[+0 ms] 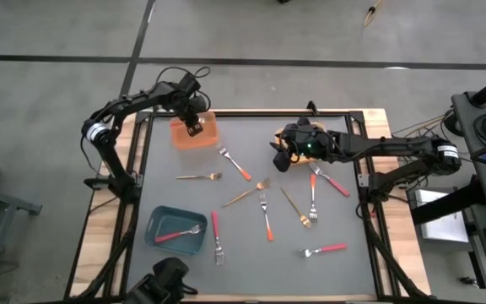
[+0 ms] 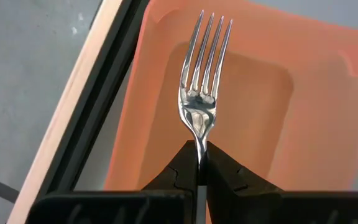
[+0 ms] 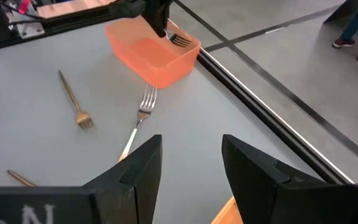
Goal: Sort silverware by color (type)
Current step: Put the orange fork into the orange bin
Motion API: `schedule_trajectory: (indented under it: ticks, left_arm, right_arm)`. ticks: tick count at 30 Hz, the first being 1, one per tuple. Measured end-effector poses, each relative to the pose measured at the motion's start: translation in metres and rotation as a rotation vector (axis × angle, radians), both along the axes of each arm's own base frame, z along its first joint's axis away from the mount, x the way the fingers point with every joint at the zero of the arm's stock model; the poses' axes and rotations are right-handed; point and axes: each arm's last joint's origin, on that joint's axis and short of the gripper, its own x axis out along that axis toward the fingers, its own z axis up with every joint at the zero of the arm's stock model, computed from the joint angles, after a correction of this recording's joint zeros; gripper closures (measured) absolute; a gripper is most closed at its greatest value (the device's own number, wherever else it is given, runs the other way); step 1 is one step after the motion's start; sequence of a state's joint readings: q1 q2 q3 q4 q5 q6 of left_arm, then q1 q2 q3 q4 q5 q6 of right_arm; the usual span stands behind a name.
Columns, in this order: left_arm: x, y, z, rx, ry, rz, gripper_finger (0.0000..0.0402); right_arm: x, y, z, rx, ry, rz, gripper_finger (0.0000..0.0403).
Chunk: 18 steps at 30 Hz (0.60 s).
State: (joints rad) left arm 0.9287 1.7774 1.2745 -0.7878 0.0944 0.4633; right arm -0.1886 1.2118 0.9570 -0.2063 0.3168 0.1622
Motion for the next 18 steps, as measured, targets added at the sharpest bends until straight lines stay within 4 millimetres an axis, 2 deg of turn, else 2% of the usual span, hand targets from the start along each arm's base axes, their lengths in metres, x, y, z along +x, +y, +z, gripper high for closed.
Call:
schedule_trajectory:
  ticks: [18]
  left_arm:
    - [-0.003, -0.004, -0.022, -0.045, 0.025, 0.015, 0.0401]
  right_arm:
    - [0.0, 0.0, -0.003, -0.027, 0.017, 0.015, 0.0243]
